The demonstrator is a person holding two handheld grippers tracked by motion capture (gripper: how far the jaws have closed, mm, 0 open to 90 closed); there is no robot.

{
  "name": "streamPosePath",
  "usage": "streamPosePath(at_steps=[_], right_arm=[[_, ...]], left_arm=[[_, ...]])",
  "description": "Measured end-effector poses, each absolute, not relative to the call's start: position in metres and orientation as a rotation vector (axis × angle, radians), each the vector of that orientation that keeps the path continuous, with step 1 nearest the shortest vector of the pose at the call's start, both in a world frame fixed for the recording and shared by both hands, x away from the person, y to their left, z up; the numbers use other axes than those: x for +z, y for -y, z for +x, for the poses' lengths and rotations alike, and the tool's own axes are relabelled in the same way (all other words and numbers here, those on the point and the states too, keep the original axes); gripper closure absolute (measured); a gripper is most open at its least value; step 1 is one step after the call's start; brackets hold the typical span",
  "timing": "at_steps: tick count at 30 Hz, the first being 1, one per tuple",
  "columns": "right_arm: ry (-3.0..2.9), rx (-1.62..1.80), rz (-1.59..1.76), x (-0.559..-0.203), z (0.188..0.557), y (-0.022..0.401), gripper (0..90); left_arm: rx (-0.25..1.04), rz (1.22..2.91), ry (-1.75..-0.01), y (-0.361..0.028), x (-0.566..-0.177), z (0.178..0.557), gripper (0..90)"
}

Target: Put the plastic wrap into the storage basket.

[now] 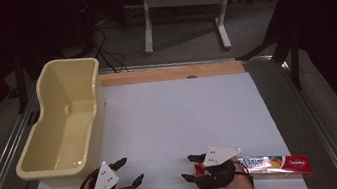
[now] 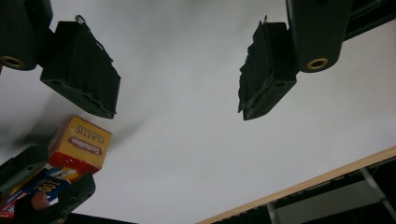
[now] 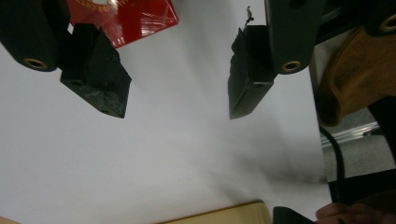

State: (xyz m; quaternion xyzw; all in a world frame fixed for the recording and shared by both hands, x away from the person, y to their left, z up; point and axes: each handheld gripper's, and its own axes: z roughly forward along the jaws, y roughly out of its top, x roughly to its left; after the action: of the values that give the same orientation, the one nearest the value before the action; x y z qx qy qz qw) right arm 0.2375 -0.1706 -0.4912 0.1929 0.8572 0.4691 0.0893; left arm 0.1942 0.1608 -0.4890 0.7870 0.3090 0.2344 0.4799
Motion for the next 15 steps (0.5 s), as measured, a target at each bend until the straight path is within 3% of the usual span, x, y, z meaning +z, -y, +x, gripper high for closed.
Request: streamPosePath(at_steps=[15], right_arm=[[-2.558,1.392,0.529,-0.475,0.243,0.171,33.8]], left_arm=[[0.582,1.884,-0.783,-0.166,-0.488,0.194,27.9]])
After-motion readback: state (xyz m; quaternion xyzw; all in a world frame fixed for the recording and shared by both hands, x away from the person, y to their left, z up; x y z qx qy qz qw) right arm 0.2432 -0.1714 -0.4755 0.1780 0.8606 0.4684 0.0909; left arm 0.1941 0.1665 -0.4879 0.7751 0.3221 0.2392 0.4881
